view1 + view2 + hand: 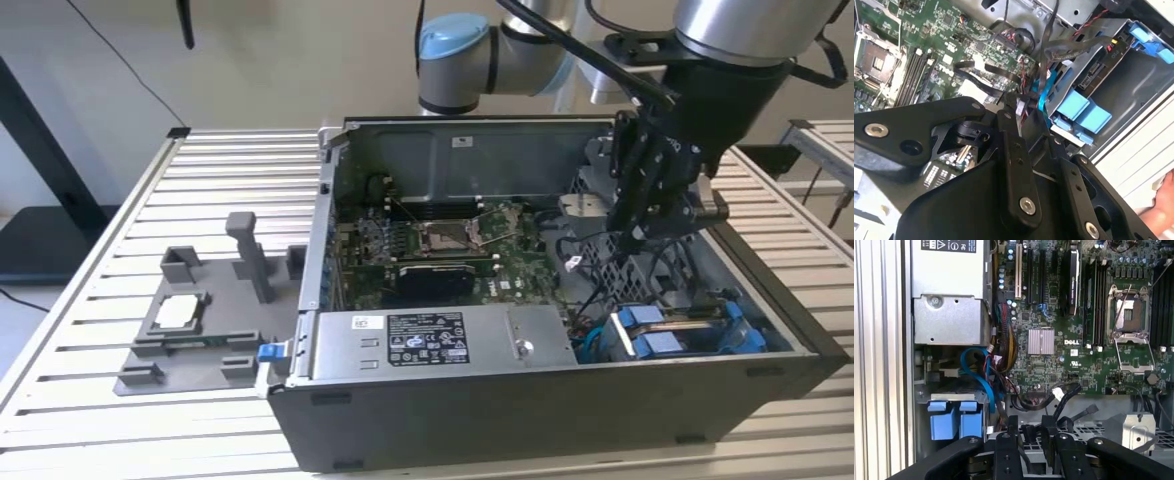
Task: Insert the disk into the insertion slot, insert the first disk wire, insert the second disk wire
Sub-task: 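Insert the second disk wire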
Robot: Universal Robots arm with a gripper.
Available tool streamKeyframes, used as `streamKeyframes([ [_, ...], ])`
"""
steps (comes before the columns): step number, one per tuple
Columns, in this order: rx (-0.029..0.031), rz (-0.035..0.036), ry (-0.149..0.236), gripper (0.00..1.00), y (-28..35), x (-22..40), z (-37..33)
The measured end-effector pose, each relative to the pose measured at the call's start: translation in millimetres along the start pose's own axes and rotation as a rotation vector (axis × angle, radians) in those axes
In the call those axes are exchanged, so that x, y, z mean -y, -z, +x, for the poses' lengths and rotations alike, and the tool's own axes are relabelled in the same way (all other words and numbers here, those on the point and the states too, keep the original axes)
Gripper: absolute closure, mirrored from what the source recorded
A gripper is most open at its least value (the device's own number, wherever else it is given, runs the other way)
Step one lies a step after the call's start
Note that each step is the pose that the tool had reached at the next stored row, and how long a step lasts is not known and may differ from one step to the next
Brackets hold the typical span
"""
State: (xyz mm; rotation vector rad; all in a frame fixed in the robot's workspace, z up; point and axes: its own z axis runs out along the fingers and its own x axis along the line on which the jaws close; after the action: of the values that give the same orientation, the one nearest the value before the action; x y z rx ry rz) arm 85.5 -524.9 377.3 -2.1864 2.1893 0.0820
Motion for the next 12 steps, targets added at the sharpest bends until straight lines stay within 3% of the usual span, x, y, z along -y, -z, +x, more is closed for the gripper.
streamKeyframes([
  [4,-0.0143,0.0145,0.001,0.69,-1.3,0.0,-0.3],
  [7,-0.0191,0.0290,0.002,0.83,-2.4,0.1,-0.2],
  [9,-0.0207,0.0391,0.002,0.83,-3.1,0.1,-0.1],
  [12,-0.0217,0.0436,0.003,0.83,-3.5,0.1,-0.1],
])
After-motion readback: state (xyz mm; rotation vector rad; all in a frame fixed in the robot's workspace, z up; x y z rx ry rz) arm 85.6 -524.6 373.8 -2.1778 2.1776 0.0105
